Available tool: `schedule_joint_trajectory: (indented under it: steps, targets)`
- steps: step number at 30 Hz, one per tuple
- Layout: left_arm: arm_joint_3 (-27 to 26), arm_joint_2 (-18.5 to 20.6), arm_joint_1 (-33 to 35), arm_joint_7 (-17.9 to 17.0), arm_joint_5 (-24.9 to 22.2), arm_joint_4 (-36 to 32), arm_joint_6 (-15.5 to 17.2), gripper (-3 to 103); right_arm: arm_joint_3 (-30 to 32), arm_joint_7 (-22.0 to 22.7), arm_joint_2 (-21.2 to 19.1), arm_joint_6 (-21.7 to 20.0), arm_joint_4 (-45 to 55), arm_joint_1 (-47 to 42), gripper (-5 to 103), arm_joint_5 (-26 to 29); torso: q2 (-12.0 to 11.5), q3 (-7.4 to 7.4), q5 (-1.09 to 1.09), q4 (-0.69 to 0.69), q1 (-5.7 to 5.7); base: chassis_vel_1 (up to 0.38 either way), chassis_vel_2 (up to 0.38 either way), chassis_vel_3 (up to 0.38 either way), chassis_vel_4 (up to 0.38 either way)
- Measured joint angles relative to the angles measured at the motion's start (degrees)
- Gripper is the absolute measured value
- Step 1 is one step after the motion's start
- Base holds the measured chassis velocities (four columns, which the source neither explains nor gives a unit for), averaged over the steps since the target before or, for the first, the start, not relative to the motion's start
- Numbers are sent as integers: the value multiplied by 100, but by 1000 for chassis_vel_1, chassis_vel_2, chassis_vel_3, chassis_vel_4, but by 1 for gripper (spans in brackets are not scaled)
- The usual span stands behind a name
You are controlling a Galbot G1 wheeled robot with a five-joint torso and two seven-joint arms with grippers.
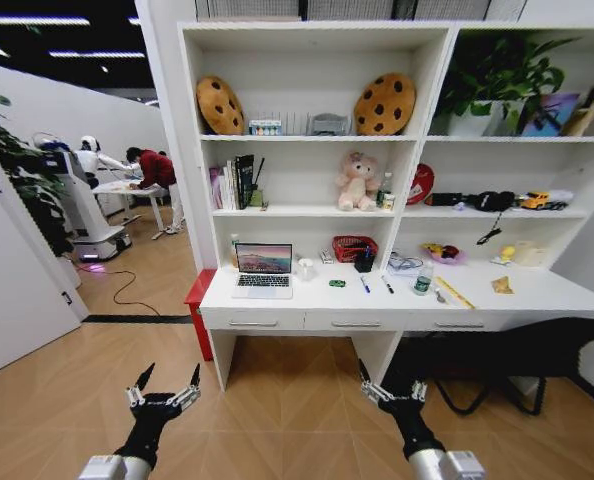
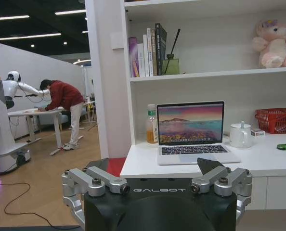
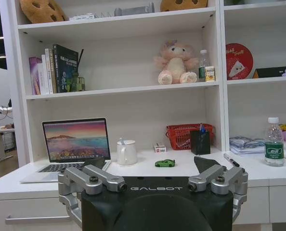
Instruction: Organize the objects on the table.
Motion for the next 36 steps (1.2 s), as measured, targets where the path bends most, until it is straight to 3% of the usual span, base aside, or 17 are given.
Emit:
schedule_joint_trajectory:
  steps: [13,16,19,23,24,27,35,36]
  targets:
    - [14,-12,-34,-12,-15,45,18,100,3,-15,34,42,-44,9,100,-37,-1,1,-5,-2,1,-225,230,242,-228]
    - [10,-9,-40,-13,-22,52,19,100,-1,-12,35,43,-50,12,100,-38,-2,1,3,0,1,-327,316,311,-330]
    - [14,-11,-45,-22,-23,58,31,100,-2,-5,34,44,-51,16,100,-38,-1,1,-6,-2,2,-312,319,346,-324]
    - [13,-13,-49,-30,-25,61,38,100,-22,8,21,84,-58,31,100,-36,-2,2,4,2,4,-312,343,332,-347]
    - [0,2,-57,-35,-35,67,40,103,-44,34,12,151,-56,39,100,-26,-2,1,-7,-3,4,-322,304,341,-296]
    - [-45,56,-66,-37,-42,76,42,100,-42,38,-26,197,-50,36,100,-58,-3,2,5,-1,5,-283,298,235,-272]
    - [-276,325,-109,-7,-41,154,-13,100,57,13,-154,214,-28,55,100,-153,-2,1,0,-1,1,-94,98,84,-85]
    - [-298,343,-107,1,-44,154,-18,96,64,14,-176,214,-29,75,100,-154,1,-1,1,-1,-3,29,-57,-47,34]
